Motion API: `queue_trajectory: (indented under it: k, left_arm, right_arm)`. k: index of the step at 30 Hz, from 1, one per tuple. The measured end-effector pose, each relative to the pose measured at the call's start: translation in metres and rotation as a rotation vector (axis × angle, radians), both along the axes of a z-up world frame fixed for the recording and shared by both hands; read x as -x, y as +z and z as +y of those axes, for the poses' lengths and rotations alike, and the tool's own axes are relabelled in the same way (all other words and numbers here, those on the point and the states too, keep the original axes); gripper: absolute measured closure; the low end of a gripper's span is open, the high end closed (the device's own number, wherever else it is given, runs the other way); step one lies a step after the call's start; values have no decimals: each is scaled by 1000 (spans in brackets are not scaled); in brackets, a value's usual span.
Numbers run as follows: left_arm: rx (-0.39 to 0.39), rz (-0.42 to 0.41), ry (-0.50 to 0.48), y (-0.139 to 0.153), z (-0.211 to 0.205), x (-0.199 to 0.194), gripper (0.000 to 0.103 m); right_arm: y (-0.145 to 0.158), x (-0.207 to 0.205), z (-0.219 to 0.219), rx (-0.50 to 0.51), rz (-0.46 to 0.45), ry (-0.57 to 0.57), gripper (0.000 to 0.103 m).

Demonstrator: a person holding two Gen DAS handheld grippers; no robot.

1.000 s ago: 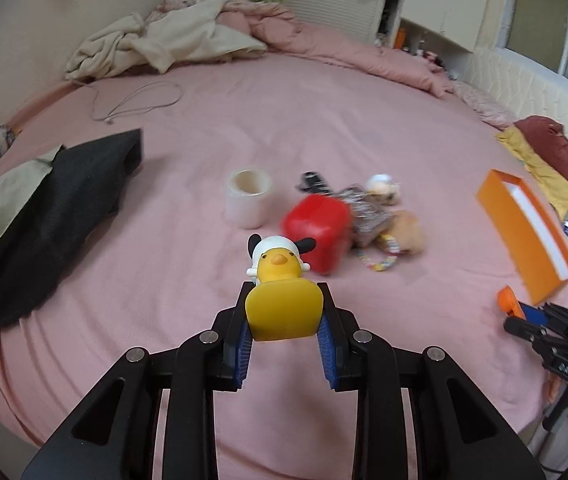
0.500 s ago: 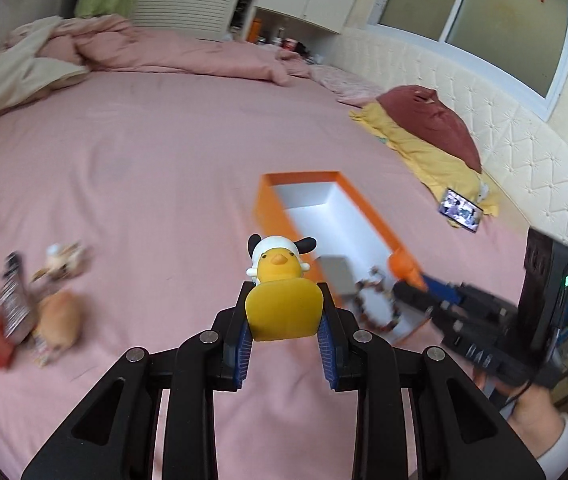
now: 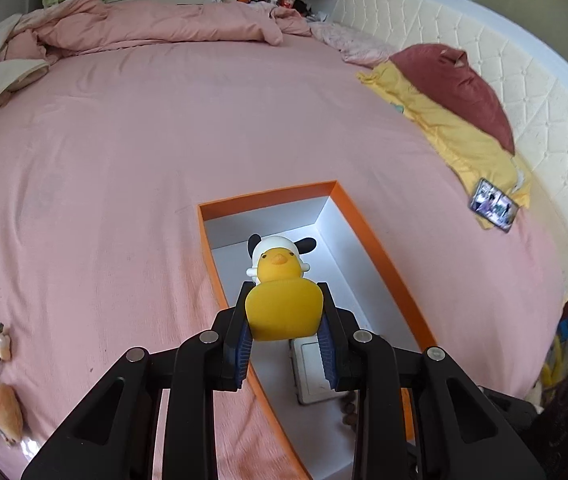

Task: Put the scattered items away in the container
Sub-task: 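Carry the orange caps and yellow duck over the orange box and lower them, then open both grippers to drop the caps and duck into the box, withdraw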

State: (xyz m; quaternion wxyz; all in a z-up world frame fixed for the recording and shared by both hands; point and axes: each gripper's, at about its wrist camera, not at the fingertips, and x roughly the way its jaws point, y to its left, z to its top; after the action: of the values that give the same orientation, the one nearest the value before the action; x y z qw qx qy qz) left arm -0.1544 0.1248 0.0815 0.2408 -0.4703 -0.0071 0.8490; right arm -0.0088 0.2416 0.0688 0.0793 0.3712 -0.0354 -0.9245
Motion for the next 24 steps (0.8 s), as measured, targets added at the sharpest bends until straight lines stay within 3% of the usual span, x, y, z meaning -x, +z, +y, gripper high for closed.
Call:
queue_trajectory:
  k: [5, 15, 24]
  left_arm:
    - [46, -43, 11, -19, 3, 7, 73]
    - [54, -54, 9, -18, 7, 12, 72]
    - [-53, -70, 37, -10, -14, 4, 71]
  right_arm:
    - [-3, 0, -7, -63, 13, 11, 76]
    - [-1, 1, 6, 17, 30, 3, 76]
    - [2, -4, 14, 105, 49, -9, 74]
